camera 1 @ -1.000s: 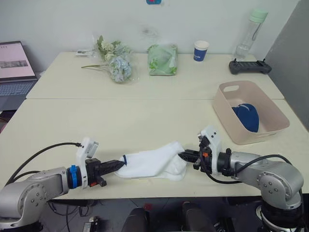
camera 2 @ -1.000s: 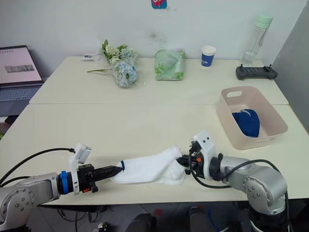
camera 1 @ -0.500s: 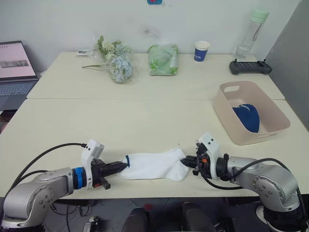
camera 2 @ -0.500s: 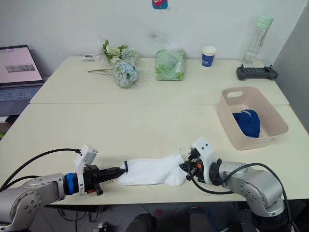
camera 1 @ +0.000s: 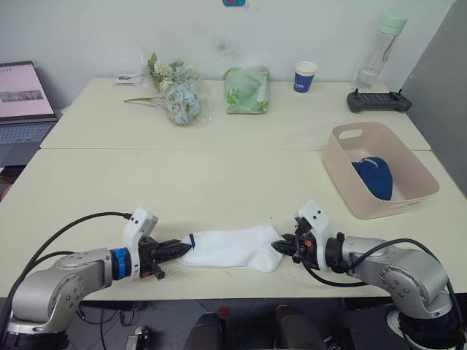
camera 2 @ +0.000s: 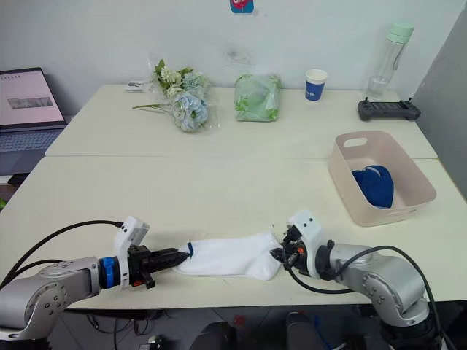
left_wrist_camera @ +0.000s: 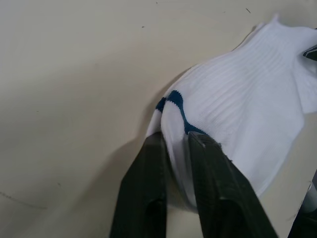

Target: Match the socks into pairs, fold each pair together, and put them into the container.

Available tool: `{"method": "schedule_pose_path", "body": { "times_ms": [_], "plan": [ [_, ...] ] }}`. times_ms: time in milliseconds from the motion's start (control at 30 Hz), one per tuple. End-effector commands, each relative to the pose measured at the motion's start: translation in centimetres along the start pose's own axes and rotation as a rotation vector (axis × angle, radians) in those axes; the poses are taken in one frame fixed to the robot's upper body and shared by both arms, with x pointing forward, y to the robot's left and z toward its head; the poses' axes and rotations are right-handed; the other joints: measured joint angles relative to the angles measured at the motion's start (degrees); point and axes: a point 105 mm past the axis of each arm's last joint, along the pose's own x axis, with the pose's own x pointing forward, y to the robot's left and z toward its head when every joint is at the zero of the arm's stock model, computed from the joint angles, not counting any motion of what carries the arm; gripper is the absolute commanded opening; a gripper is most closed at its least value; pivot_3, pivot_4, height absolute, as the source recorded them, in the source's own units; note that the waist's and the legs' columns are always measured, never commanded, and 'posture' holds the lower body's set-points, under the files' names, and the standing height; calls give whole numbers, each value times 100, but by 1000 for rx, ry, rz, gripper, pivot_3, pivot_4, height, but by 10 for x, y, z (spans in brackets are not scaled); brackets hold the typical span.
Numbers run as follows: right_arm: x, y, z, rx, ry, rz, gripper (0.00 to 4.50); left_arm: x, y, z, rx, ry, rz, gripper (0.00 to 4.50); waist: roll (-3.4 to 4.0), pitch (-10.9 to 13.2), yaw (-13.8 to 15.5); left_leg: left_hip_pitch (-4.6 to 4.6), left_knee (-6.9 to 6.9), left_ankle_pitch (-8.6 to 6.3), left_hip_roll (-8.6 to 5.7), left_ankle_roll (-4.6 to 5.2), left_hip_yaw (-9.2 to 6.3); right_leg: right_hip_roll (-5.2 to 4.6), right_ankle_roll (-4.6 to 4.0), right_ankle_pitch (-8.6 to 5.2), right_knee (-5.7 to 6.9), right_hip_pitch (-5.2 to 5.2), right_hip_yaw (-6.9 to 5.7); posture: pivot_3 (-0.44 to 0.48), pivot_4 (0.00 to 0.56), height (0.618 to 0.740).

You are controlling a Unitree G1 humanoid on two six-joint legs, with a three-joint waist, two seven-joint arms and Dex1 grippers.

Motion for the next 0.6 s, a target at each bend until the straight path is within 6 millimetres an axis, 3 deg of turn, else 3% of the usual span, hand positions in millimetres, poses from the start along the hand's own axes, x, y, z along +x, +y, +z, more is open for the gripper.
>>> {"method": "schedule_pose_path", "body": {
  "times_ms": [33,133,200,300,400,500,600],
  "plan": [
    [-6,2,7,-46,-35,3,2065,-8,-2,8,68,-9,-16,1968,0,0,0,0,0,0,1,0,0,0,0,0,-1,0,0,0,150,740],
    [-15,-1,17,-97,-71,-17,3146,-21,10,19,125,-44,32,2972,3,3,0,1,-3,0,2,0,0,1,0,0,-2,0,0,0,150,740],
    [-24,4,36,-164,-154,7,3820,-34,18,42,150,-118,59,3630,5,5,2,1,-3,0,1,0,1,0,0,0,-3,0,0,0,150,740],
    [-31,14,55,-252,-249,53,3820,-42,12,62,189,-151,24,3630,3,7,7,-4,-2,0,3,0,-3,5,0,0,-8,0,-8,0,150,740],
    [-24,28,65,-329,-294,104,3820,-30,-6,73,344,-134,-39,3630,6,8,2,-2,-9,-1,1,2,2,5,1,0,-19,2,-3,0,150,740],
    [-10,33,66,-357,-306,122,3181,-12,-25,75,422,-126,-120,2990,6,8,6,-6,-18,-1,0,1,2,0,2,4,-39,4,-2,0,150,740],
    [9,38,59,-335,-281,159,2125,7,-32,62,468,-74,-171,2041,5,8,3,-8,-19,0,0,1,4,-1,2,5,-43,4,0,0,150,740]
  ]
}}
